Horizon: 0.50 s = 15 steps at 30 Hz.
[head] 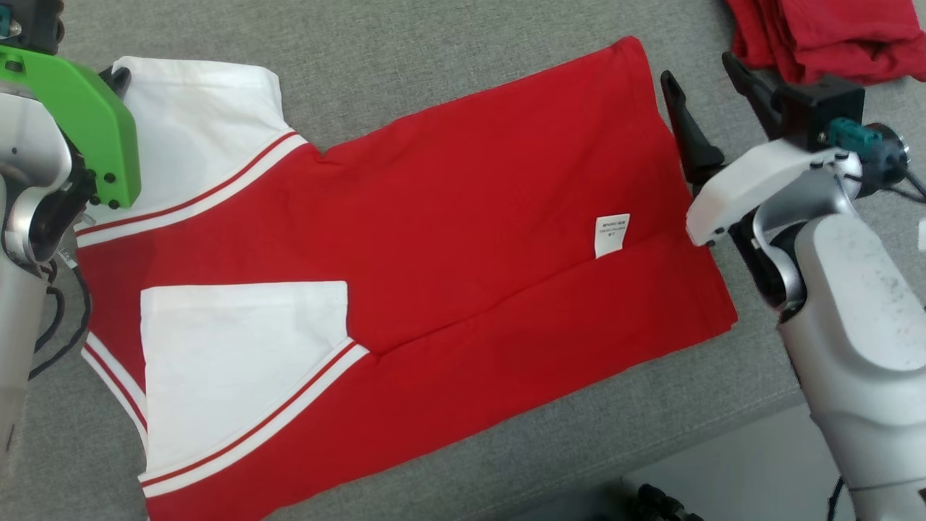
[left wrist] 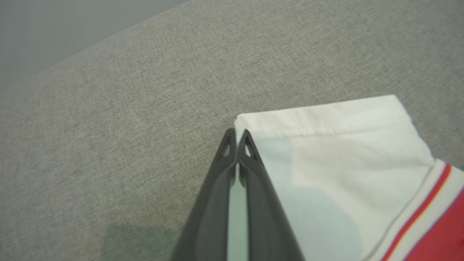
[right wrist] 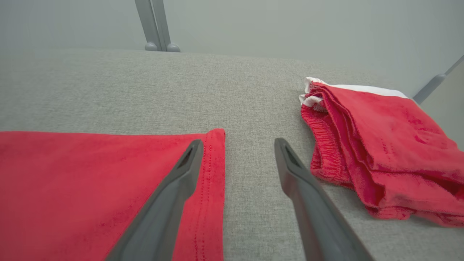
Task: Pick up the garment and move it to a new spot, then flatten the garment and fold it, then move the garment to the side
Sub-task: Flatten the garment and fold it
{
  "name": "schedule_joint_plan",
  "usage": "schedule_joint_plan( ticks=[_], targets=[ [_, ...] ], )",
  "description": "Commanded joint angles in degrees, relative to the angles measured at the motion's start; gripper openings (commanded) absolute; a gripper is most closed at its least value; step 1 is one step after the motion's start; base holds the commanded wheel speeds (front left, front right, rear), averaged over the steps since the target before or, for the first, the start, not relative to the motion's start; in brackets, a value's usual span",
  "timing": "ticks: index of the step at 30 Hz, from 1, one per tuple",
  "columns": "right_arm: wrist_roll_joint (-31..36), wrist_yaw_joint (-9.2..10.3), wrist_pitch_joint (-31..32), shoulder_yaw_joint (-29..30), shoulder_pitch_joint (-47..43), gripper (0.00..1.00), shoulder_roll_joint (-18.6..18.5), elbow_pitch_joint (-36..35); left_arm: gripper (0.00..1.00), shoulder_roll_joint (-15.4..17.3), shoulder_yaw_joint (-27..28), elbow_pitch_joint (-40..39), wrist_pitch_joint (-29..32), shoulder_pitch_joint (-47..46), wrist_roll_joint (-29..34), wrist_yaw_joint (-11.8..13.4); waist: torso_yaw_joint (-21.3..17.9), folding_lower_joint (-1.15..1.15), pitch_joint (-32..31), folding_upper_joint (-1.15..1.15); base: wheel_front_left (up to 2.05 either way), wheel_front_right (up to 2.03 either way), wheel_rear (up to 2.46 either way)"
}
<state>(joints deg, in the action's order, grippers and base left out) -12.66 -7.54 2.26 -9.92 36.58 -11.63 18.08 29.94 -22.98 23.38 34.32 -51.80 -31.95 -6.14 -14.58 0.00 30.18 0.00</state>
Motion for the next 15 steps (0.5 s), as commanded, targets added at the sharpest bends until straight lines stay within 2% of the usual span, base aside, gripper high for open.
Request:
schedule_joint_plan(
  ticks=[1,9,15],
  targets=[
    [-0.08,0.12,1.03,-0.99,1.83,1.0,-1.4,1.05,0.0,-0.09,-0.18,0.09,-0.82,-0.74,0.38,-0.37,1.04,0.0,-0.3,0.0,0.0,0.0,0.0],
    [-5.04,0.12,10.1,-12.88,12.22,1.0,-10.32,9.87,0.0,-3.49,-2.25,-1.72,-5.03,-1.77,-0.52,-0.86,5.43,0.0,-0.75,0.0,0.0,0.0,0.0],
    [-11.15,0.12,14.65,-21.01,16.9,1.0,-14.25,14.46,0.0,-4.55,-4.35,-3.11,-6.53,-1.94,-1.15,-1.06,7.49,0.0,-0.82,0.0,0.0,0.0,0.0]
  ],
)
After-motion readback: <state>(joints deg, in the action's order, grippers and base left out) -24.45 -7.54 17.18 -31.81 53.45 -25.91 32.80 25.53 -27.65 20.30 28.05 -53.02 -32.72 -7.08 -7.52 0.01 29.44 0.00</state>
